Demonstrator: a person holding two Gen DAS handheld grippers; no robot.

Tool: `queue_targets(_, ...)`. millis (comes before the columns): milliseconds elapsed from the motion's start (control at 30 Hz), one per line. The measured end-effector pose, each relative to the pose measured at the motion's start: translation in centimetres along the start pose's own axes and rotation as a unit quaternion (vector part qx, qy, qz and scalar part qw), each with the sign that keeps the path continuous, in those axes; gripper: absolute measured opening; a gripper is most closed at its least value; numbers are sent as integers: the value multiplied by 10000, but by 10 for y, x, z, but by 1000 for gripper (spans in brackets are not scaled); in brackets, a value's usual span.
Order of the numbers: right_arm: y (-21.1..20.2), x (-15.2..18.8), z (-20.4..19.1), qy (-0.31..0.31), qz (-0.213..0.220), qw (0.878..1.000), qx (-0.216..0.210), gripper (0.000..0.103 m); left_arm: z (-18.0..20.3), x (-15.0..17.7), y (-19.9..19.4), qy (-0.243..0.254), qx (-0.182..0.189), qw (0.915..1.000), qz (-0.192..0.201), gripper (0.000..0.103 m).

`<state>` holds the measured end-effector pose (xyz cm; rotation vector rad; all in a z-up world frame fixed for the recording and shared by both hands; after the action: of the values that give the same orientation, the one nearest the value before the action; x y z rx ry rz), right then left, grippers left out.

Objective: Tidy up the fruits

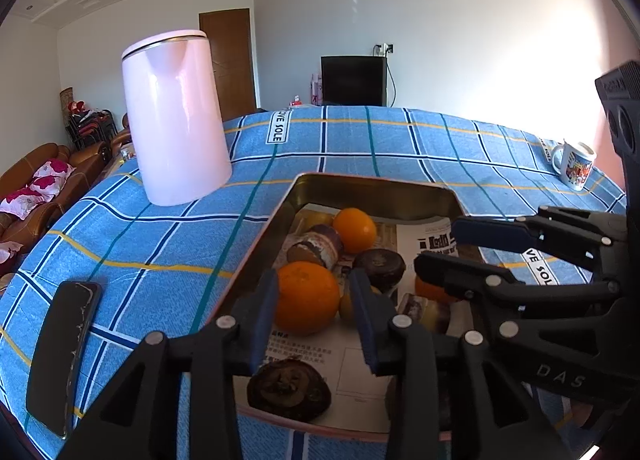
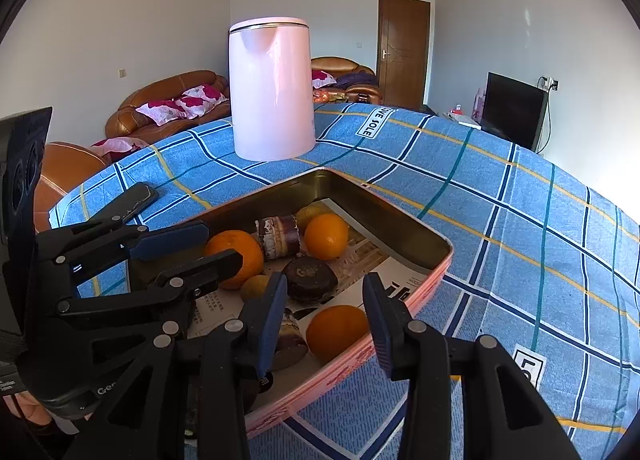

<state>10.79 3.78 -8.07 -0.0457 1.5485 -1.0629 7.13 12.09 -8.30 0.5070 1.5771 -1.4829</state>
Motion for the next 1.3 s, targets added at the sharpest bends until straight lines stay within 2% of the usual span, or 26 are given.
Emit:
queue_targets(67,-2,1,2,26,22,10000,38,42,-2,-1,-2,-31,-90,9999,35,54)
queue_targets(133,-7,1,4,79,75,9999,126,49,-7,-2,-7,-115,-134,9998,107,69)
queue_targets(233,-20,1,11,184,228,9992,278,63,-9,-4,-14,-212,-87,9995,210,83)
queue_targets(300,-30,1,13,244,351,9985,353,67,-9,-6,-19,-200,-151,9992,316,89)
queue_targets(467,-45,1,17,329,503,9969,499,72,-5,-9,-28,-144,-91,9989,428,92)
queue_targets(833,-71,8,23,490,683,9941,685,73,4,-12,-45,-129,18,9979,642,99)
queue_targets(1300,-101,12,29,564,863,9899,973,78,15,-15,-58,-43,76,9969,784,100)
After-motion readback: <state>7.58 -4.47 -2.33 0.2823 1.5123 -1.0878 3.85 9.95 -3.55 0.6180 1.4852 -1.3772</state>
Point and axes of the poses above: each gripper's, at about its wrist camera, not at the fingertips, and y roughly the way its jaws point, z to its right, x to its underside, the point moved 4 cm from there along y, roughly the way its jaws point, and after that the axes turned 9 degrees about -y, right-handed, at the moved point
